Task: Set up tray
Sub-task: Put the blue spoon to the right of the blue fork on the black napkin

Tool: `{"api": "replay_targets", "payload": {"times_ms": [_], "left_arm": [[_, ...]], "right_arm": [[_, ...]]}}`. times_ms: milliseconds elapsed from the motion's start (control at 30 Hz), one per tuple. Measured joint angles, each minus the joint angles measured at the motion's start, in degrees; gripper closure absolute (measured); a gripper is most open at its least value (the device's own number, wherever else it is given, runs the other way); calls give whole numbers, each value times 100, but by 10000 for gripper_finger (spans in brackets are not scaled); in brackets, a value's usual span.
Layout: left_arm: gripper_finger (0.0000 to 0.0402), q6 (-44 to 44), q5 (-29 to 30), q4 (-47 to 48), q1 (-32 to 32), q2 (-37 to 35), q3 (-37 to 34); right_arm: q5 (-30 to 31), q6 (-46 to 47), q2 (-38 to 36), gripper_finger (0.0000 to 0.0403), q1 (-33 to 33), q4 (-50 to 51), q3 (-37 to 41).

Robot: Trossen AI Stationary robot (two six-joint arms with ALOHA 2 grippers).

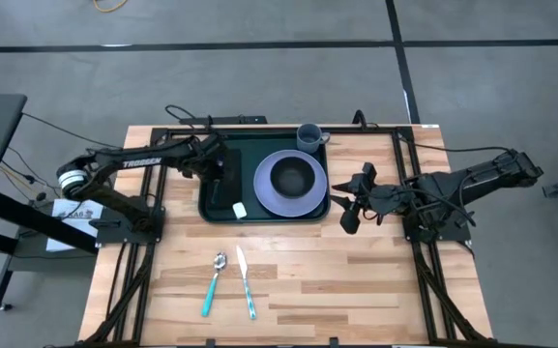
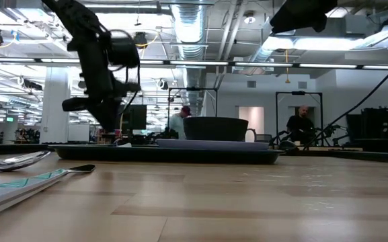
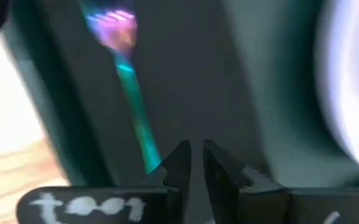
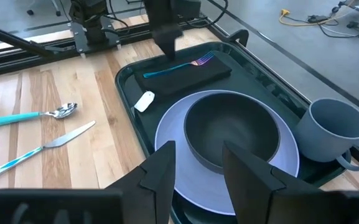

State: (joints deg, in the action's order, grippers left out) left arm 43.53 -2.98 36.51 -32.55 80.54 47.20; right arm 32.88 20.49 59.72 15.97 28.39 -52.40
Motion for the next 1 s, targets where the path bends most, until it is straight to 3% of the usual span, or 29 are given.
{"api": "replay_targets", "payload": {"times_ms": [200, 400, 833, 1000], "left_arm": [[372, 25, -82, -4, 1018, -984, 2], [371, 975, 31, 239, 2353, -1708, 4], [264, 3464, 656, 257, 4762, -1828, 4], [249, 4303, 1042, 256, 5468, -1745, 4]], "right_arm": [[-96, -7, 0, 280, 13, 166, -2], [-261, -123, -2, 280, 13, 216, -2], [-722, -301, -2, 280, 15, 253, -2], [-754, -304, -2, 280, 15, 274, -2]]}}
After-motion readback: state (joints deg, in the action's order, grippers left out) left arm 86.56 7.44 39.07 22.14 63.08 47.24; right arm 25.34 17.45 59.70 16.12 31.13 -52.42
